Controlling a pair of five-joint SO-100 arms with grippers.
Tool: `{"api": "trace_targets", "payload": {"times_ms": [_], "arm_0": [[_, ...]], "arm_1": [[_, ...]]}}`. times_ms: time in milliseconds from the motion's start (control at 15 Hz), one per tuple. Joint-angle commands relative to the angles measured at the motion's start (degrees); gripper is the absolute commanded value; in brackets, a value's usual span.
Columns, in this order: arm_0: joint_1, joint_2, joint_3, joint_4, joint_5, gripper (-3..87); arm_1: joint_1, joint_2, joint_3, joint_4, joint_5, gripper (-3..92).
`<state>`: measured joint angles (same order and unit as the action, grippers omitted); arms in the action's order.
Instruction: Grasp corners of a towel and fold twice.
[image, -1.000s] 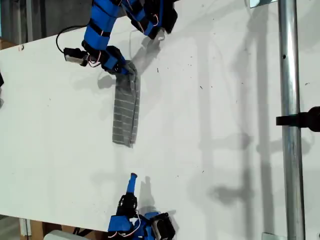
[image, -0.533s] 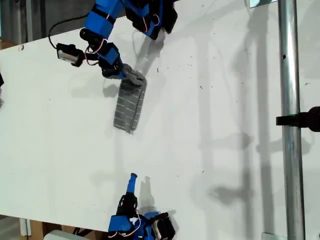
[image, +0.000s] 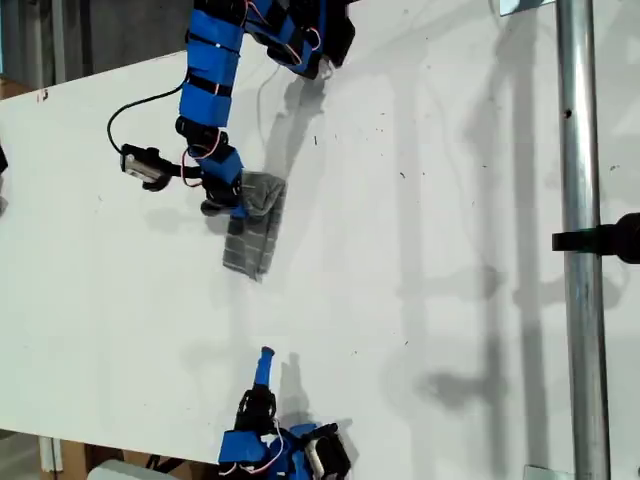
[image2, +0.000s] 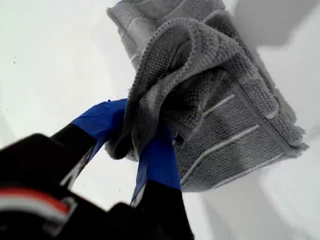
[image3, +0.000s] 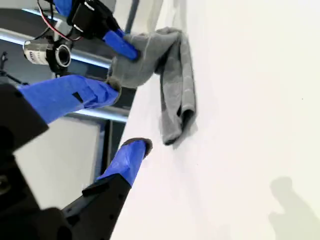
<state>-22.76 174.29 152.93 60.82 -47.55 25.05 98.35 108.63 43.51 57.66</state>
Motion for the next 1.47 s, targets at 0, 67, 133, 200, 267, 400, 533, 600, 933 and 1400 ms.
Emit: {"api": "trace_targets", "payload": {"times_ms": [0,67,133,200,267,400,533,600,933,1400], "arm_0": [[-0.62,4.92,1.49,-2.02,0.09,13.6],[-0.7,6.77,2.29,-2.02,-0.18,13.1],[-0.7,7.21,2.55,-2.11,-0.26,12.7],[-0.79,7.21,2.64,-2.2,-0.35,12.4],[-0.79,7.38,2.72,-2.29,-0.35,12.4],[-0.88,9.14,4.57,-3.34,-0.62,12.3],[-0.88,19.95,10.72,-5.71,-0.97,12.1],[-1.23,25.14,13.71,-6.77,-0.79,12.0],[-0.09,24.79,22.85,-9.05,-5.19,10.5],[8.26,24.35,25.75,13.27,-45.26,10.5]], "arm_1": [[-0.18,2.11,-3.69,-6.68,0.88,21.5],[0.26,3.6,-2.9,-10.28,0.44,30.3],[0.62,5.36,-1.93,-13.71,0.35,34.0],[1.05,7.12,-0.53,-17.67,0.26,33.3],[1.67,8.0,-0.26,-19.25,0.26,32.9],[3.16,12.04,5.1,-28.65,0.79,29.6],[5.36,20.21,10.63,-26.37,0.79,18.7],[6.33,28.92,17.23,-26.1,0.79,7.8],[9.23,73.65,40.34,10.37,4.22,-0.2],[4.57,90.18,56.95,39.81,14.33,6.7]]}}
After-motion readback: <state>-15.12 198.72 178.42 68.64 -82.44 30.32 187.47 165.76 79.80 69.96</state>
